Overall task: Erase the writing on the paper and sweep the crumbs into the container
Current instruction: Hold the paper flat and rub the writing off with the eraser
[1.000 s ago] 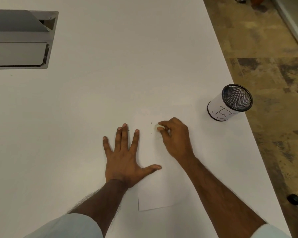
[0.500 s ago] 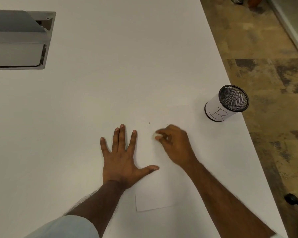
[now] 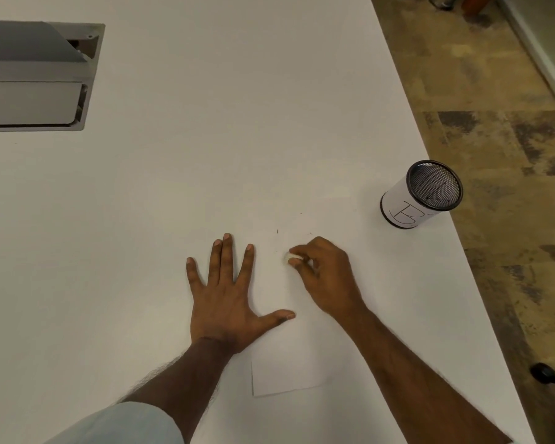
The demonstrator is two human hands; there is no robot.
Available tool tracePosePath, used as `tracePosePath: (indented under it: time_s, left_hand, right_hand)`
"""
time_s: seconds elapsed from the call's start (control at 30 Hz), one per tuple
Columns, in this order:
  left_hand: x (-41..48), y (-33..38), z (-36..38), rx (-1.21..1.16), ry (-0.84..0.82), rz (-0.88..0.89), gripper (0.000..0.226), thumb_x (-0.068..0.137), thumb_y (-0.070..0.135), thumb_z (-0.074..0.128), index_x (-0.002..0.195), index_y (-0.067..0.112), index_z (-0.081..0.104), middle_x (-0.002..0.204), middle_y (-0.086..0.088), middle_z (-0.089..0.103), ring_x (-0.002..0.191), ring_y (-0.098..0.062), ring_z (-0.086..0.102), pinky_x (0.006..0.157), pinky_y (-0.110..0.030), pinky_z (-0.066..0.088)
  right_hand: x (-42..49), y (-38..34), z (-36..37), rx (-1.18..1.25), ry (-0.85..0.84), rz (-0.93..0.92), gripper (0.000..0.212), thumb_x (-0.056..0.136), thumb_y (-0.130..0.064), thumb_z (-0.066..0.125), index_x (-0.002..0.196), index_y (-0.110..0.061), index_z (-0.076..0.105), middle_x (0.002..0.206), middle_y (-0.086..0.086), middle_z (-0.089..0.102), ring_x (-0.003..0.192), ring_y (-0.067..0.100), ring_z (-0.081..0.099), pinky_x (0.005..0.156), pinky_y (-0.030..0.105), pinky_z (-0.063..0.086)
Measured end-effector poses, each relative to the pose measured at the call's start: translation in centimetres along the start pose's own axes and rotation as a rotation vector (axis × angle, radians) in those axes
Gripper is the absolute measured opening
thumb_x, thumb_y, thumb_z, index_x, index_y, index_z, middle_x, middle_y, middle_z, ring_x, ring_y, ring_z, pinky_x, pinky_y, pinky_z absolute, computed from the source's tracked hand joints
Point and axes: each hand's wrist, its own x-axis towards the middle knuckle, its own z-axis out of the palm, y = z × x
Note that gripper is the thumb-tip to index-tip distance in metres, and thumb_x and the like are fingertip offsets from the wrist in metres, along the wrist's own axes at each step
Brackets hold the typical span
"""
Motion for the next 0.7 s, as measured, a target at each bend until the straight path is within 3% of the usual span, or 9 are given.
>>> tracePosePath:
  time_s: [0.07,0.17,0.33,0.4,0.57,0.7]
  left_hand:
    - [0.0,-0.1,0.0,0.006,-0.010,-0.003,0.126,0.064,0.105,0.020,0.160,0.026,0.007,0.168,-0.011,-0.010,0.155,-0.026,-0.010,0.119,-0.068,-0.003]
    - [0.0,-0.1,0.0,0.017,-0.008,-0.005,0.126,0.063,0.106,0.018,0.160,0.027,0.003,0.167,-0.010,-0.013,0.154,-0.026,-0.013,0.119,-0.067,-0.006]
    - [0.0,0.0,-0.1,0.007,-0.008,-0.005,0.126,0.063,0.106,0.017,0.160,0.026,0.005,0.168,-0.010,-0.011,0.154,-0.026,-0.011,0.118,-0.068,-0.005]
    - [0.0,0.0,-0.1,0.007,-0.013,-0.006,0.127,0.062,0.106,0.016,0.160,0.026,0.003,0.168,-0.010,-0.012,0.154,-0.026,-0.012,0.118,-0.067,-0.005]
    - [0.0,-0.1,-0.1,0.023,-0.014,-0.007,0.127,0.062,0.106,0.016,0.160,0.027,0.001,0.167,-0.010,-0.015,0.154,-0.025,-0.015,0.118,-0.066,-0.009]
    - [-0.1,-0.1,-0.1,0.021,-0.013,-0.006,0.127,0.062,0.106,0.015,0.159,0.026,0.001,0.167,-0.010,-0.014,0.154,-0.026,-0.014,0.118,-0.067,-0.006]
  right_hand:
    - [1.4,0.6,-0.1,-0.030,0.080,-0.002,0.007,0.086,-0.013,0.072,0.092,-0.011,0.074,0.083,0.002,0.066,0.076,0.016,0.061,0.071,0.035,0.054]
    - [3.5,1.2,-0.5,-0.069,0.162,0.038,0.006,0.086,-0.013,0.070,0.090,-0.011,0.074,0.081,0.003,0.066,0.075,0.016,0.060,0.071,0.037,0.053]
    - [0.3,0.3,0.1,0.011,-0.005,0.005,0.008,0.087,-0.016,0.071,0.094,-0.014,0.073,0.084,-0.003,0.065,0.075,0.006,0.059,0.071,0.018,0.048]
    - [-0.1,0.2,0.1,0.007,-0.015,-0.010,0.008,0.086,-0.016,0.072,0.094,-0.014,0.073,0.084,-0.003,0.065,0.075,0.007,0.059,0.071,0.020,0.049]
    - [3.3,1.7,-0.3,-0.074,0.175,0.047,0.007,0.086,-0.013,0.071,0.093,-0.012,0.072,0.084,0.003,0.066,0.078,0.016,0.061,0.073,0.037,0.054]
    - [0.8,0.6,0.5,-0.001,0.096,0.022,0.005,0.086,-0.014,0.071,0.090,-0.012,0.070,0.083,-0.002,0.063,0.077,0.013,0.059,0.072,0.032,0.052]
